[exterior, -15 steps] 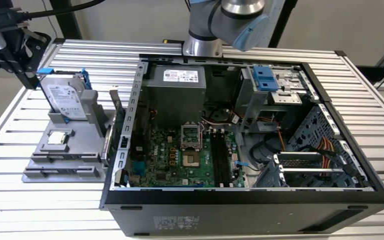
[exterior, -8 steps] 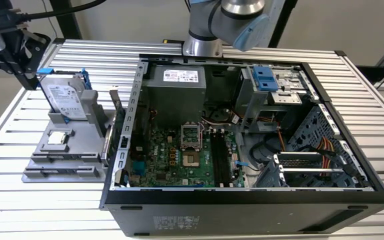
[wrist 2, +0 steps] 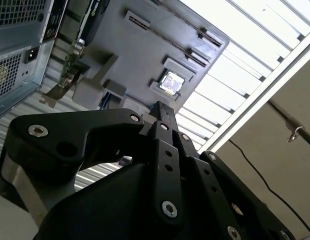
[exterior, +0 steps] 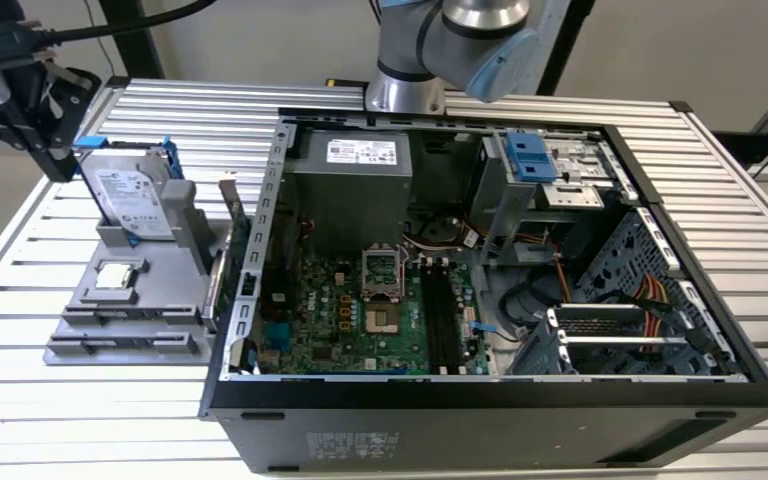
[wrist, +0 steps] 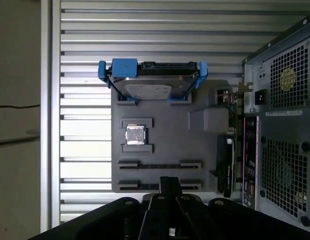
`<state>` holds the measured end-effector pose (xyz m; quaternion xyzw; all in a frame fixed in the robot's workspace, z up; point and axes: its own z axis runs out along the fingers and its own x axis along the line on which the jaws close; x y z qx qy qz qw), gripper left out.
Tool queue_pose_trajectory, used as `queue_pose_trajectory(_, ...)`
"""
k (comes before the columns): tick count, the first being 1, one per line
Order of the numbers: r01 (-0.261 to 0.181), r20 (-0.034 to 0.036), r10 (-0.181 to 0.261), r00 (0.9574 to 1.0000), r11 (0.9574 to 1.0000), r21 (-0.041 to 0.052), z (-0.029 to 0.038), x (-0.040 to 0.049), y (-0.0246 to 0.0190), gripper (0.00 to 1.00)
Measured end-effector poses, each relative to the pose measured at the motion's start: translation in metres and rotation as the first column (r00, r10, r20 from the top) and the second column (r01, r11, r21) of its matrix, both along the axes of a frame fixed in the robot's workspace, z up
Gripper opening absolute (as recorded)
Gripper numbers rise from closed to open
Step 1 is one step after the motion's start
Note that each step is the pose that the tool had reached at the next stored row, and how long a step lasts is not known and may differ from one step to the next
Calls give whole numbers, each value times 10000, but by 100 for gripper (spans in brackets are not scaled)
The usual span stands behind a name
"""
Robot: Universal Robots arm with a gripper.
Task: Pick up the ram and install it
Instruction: 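Reach for the ram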
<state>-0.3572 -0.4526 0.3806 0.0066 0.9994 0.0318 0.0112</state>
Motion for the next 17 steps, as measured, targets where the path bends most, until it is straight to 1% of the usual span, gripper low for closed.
queue_pose_trajectory(9,0,-39,0,10000,10000,-3,-7,0,-11,0)
queue_pose_trajectory(17,0,-49,0,10000,10000,0,-14,0,-13,0)
